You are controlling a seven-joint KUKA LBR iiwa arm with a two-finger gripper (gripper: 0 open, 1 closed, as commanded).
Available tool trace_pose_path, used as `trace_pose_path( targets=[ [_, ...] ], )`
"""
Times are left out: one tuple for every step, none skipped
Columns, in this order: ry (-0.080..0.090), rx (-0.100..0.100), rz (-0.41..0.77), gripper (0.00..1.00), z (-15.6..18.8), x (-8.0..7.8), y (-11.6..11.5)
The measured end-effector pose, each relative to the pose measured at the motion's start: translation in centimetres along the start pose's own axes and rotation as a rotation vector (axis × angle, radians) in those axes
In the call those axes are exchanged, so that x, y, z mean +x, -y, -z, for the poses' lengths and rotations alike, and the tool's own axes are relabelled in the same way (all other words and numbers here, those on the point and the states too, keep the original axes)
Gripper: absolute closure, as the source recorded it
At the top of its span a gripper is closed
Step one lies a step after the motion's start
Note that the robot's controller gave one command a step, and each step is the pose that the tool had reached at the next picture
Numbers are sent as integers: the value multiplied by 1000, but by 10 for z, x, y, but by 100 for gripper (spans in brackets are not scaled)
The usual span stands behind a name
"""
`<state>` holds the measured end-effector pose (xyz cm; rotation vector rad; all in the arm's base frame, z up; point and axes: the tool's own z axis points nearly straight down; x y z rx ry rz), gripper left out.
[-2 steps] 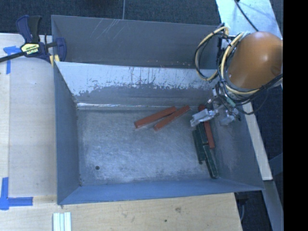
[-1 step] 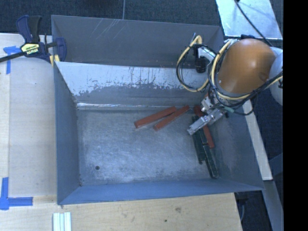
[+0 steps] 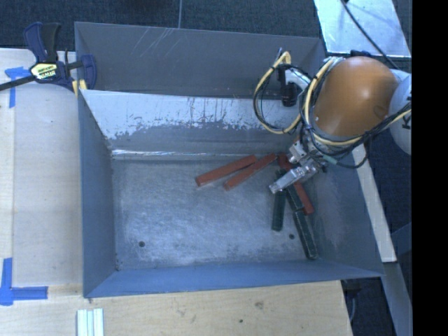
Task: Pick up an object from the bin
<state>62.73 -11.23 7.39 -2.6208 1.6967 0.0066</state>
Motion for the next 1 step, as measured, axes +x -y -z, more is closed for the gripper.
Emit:
trace_pose_path(
  targets=[
    [-18,-7,-9,100,144,5,-22]
  ],
)
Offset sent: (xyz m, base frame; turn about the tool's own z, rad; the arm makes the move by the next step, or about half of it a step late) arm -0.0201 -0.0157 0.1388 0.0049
